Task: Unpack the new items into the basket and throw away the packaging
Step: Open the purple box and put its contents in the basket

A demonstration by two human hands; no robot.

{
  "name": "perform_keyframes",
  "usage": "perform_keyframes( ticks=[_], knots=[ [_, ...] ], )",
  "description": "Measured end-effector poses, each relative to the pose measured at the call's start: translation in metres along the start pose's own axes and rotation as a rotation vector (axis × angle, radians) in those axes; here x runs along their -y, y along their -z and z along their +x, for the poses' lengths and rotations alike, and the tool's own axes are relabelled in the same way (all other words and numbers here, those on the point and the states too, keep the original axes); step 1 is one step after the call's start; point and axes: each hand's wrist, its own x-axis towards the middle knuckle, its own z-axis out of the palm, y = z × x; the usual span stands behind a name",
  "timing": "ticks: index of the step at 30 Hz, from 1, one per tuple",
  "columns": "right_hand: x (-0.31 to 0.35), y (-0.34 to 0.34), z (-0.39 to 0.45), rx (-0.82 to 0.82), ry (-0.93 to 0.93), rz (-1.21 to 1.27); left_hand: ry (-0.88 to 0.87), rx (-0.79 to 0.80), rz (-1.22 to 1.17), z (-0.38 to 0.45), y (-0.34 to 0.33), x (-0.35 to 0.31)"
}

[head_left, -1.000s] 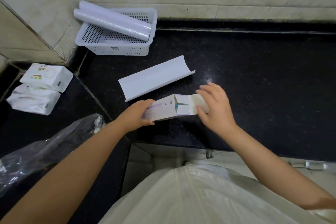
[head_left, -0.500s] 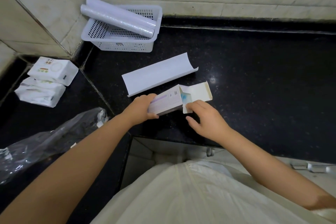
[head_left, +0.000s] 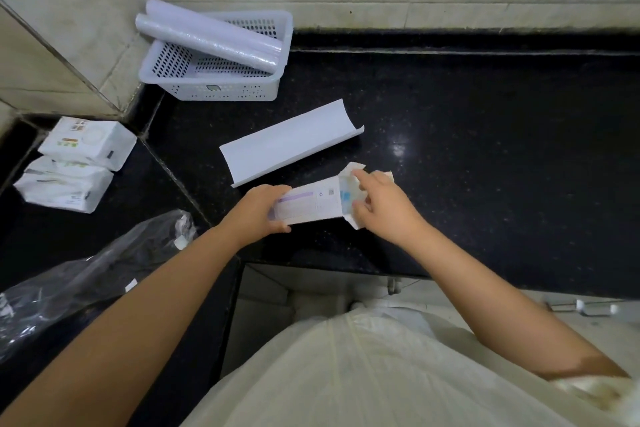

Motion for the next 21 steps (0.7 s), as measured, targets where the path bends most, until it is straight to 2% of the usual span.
perform_keyframes(
  ticks=[2,5,8,12,15,21],
  knots=[
    [-0.001,0.000,0.002,-0.022,0.017,0.001,-0.006,0.041,0.017,-0.002,-0.001,0.000],
    [0.000,-0.003,0.003,0.060,0.074,-0.018,-0.023,0.073,0.028,-0.003,-0.001,-0.001],
    [-0.003,-0.005,0.001,0.070,0.030,0.083,-0.015,0.059,0.015,-0.003,-0.001,-0.001],
    [-0.005,-0.005,-0.003,-0.069,-0.012,0.217,-0.006,0.021,0.034,-0.003,-0.001,-0.004],
    [-0.008,-0.003,-0.006,-0.200,0.048,0.169,-0.014,-0.006,0.068,-0.004,0.000,-0.003],
    [-0.009,0.002,0.000,0.098,0.250,-0.198,-0.010,-0.032,0.083,-0.007,0.000,0.000]
  ],
)
